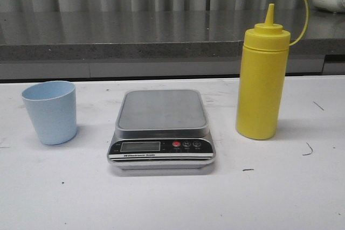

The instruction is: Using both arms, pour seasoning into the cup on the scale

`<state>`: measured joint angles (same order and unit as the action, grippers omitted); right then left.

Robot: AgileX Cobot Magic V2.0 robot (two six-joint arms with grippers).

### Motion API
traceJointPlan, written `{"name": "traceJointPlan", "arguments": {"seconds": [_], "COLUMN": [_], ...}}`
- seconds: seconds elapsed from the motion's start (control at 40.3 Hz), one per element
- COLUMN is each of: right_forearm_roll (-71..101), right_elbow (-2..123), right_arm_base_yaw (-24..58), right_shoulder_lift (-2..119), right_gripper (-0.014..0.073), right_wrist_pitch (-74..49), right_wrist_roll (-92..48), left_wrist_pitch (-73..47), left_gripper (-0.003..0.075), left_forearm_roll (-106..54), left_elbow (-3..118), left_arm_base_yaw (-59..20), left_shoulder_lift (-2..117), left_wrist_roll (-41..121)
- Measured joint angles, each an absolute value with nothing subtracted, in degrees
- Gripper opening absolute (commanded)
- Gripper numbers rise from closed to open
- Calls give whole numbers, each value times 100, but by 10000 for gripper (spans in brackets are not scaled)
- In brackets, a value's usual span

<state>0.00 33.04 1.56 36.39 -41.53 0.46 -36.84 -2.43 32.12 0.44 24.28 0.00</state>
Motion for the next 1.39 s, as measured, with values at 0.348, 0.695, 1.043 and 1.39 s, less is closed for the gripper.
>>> {"name": "traceJointPlan", "arguments": {"seconds": [0.348, 0.695, 1.043, 1.39], "right_forearm_roll": [0, 0, 0, 0], "right_elbow": [3304, 3304, 3304, 3304], "right_arm_base_yaw": [156, 156, 156, 156], "right_shoulder_lift": [3639, 3639, 3639, 3639], "right_gripper": [440, 440, 440, 440], "right_wrist_pitch": [-4153, -4153, -4153, -4164], "right_wrist_roll": [39, 0, 0, 0], "left_wrist_pitch": [-4659, -4866, -5193, -5289], "left_gripper": [472, 472, 472, 472], "left_forearm_roll": [-357, -433, -410, -399], "left_elbow": [4437, 5392, 6295, 7119], "left_arm_base_yaw": [44, -329, -733, -733], "left_shoulder_lift": [3346, 5028, 7074, 8906], "left_wrist_roll": [0, 0, 0, 0]}}
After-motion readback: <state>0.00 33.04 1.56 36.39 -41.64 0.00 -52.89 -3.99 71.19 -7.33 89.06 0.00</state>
